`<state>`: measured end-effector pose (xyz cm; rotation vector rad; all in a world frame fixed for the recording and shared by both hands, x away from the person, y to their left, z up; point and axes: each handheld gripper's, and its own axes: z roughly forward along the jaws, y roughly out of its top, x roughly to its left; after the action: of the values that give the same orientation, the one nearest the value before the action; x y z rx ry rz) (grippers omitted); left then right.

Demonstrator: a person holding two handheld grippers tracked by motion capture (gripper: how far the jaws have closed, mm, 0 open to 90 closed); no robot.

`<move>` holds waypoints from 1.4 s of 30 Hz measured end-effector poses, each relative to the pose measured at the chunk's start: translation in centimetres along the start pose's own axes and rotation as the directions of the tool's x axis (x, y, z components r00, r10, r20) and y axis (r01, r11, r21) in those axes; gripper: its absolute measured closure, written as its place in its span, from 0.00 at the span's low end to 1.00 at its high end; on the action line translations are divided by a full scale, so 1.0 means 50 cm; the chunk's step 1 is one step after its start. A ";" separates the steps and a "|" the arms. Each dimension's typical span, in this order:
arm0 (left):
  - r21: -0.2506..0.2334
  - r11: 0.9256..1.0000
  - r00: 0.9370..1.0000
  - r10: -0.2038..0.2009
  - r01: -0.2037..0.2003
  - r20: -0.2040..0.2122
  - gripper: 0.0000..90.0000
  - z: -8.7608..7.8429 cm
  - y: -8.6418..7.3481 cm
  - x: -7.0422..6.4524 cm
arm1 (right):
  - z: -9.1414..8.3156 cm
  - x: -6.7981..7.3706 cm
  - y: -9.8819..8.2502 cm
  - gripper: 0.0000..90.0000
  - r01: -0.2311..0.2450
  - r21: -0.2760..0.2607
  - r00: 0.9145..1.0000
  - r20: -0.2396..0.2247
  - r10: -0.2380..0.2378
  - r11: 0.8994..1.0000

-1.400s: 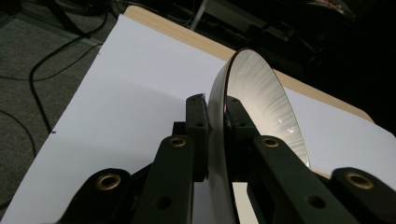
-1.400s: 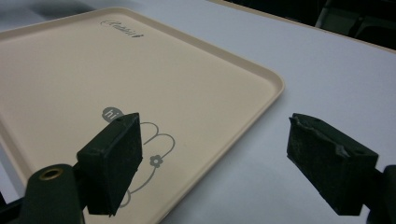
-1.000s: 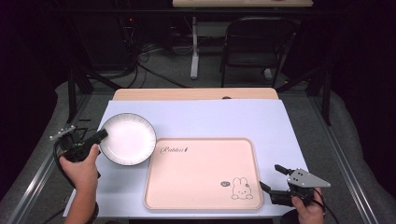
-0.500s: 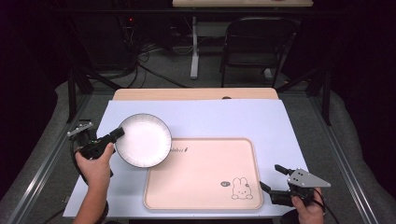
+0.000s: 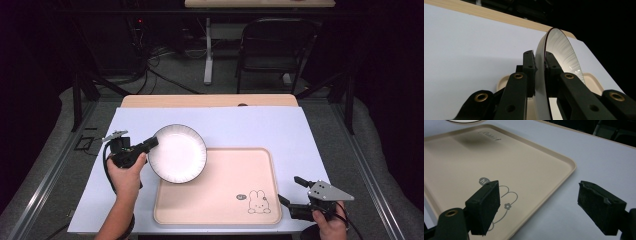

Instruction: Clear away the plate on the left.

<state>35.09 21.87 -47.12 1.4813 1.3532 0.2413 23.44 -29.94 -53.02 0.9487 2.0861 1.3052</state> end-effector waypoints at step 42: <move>0.141 0.986 0.985 0.069 -0.091 0.156 0.91 0.087 -0.076 -0.115 | -0.001 0.000 0.000 0.19 0.001 -0.002 1.000 -0.001 -0.001 1.000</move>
<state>34.06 14.06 -49.12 1.6455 1.2122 0.0793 23.41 -29.96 -53.02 0.9461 2.0853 1.3071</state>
